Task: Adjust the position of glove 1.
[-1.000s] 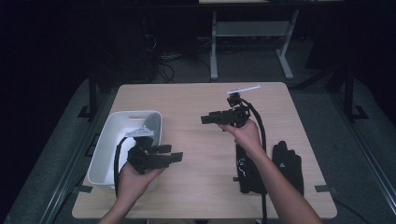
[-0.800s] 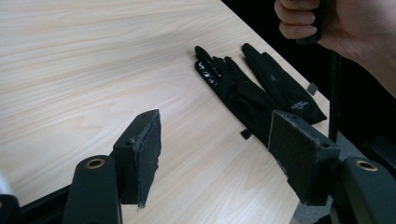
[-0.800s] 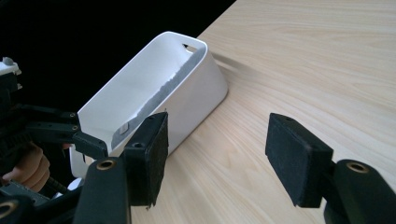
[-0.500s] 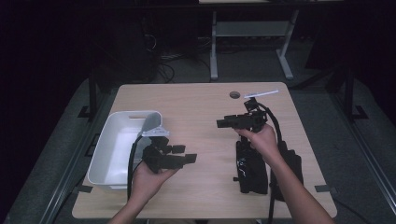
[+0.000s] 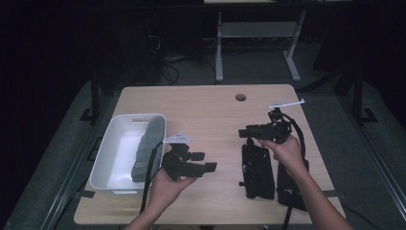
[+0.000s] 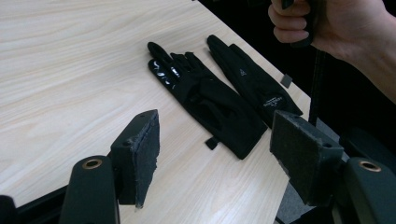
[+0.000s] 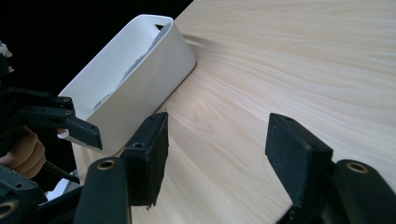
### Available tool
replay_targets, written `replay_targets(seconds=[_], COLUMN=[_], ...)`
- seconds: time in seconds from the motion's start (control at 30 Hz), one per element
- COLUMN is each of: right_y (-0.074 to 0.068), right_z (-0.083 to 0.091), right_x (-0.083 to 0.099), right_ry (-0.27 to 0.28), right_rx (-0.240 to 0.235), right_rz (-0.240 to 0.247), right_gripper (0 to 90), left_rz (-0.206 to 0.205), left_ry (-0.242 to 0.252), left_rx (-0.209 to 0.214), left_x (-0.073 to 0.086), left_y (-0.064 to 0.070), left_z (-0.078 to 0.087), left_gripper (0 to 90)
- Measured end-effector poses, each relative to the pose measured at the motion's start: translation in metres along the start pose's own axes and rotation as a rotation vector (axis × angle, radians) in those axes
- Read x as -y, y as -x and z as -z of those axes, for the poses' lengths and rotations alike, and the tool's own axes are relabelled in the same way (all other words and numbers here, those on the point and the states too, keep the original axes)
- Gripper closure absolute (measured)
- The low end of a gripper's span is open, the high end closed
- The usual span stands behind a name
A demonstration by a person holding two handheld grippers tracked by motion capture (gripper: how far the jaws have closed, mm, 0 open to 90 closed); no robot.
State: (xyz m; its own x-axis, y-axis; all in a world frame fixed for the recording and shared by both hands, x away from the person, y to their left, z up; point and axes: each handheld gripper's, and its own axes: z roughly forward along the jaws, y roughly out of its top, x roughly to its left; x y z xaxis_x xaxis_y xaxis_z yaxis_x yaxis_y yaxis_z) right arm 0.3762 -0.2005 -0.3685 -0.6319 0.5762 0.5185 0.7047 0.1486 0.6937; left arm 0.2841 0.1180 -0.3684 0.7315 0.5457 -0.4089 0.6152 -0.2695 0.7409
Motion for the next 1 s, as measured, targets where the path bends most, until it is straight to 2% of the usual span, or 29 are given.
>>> replay_targets(seconds=[0.37,0.57,1.0], right_y=[0.010,0.016,0.028], right_z=[0.021,0.031,0.046], right_x=[0.021,0.032,0.062], right_ry=[-0.011,-0.003,-0.038], right_rx=[0.041,0.065,0.105], right_rz=[-0.010,-0.011,-0.005], right_gripper=[38.6,38.4,37.7], left_rz=[-0.025,-0.016,-0.025], left_ry=[-0.016,-0.025,-0.038], left_rx=[0.026,0.027,0.041], left_x=[-0.001,-0.001,0.002], left_y=[0.006,0.006,0.012], left_z=[-0.020,-0.029,-0.043], left_gripper=[32.2,31.8,31.3])
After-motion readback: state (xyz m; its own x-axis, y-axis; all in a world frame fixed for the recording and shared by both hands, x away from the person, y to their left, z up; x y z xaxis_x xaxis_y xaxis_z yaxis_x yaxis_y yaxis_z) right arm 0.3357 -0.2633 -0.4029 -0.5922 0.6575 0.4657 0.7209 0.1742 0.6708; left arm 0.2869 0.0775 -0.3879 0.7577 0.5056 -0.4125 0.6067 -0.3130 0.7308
